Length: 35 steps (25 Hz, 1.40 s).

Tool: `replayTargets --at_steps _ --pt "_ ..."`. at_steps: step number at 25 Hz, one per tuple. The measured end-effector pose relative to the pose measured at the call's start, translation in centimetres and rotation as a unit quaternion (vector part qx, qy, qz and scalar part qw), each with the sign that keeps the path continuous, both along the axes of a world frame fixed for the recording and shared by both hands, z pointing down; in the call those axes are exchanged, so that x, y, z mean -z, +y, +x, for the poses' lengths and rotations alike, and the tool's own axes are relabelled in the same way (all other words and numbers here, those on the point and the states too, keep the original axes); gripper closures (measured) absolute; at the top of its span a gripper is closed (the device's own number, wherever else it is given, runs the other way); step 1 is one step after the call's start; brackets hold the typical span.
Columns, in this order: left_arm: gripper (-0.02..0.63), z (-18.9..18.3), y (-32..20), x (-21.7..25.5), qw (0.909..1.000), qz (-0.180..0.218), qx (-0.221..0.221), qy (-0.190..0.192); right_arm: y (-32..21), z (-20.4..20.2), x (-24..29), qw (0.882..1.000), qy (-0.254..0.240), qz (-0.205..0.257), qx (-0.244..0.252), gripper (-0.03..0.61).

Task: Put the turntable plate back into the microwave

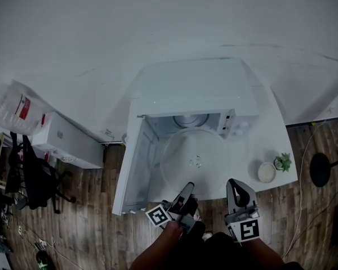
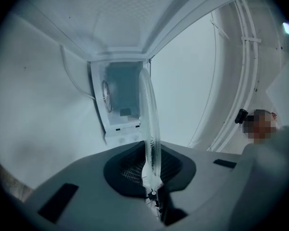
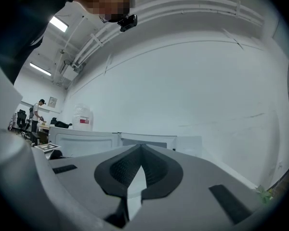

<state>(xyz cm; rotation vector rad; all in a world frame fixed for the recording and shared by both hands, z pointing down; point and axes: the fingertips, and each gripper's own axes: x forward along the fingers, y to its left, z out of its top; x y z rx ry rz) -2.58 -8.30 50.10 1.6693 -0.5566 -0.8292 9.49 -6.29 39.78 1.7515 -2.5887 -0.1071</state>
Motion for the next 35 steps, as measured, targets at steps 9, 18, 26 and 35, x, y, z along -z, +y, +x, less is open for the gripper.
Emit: replayTargets --at_steps 9,18,26,35 --pt "0.569 0.1 -4.7 -1.0 0.9994 -0.012 0.031 -0.011 -6.1 0.0 1.2 0.999 0.000 0.020 0.036 0.560" --pt "0.568 0.0 -9.4 -3.0 0.9968 -0.029 0.072 -0.021 -10.7 1.1 -0.2 0.997 0.012 -0.002 0.077 0.560" --pt "0.566 -0.1 -14.2 -4.5 0.9951 -0.044 0.086 -0.019 -12.6 -1.2 -1.1 0.993 -0.012 -0.029 0.110 0.560" --pt "0.566 -0.4 -19.3 -5.5 0.9939 -0.063 0.090 -0.015 -15.2 0.0 -2.0 0.994 0.001 -0.035 0.100 0.560"
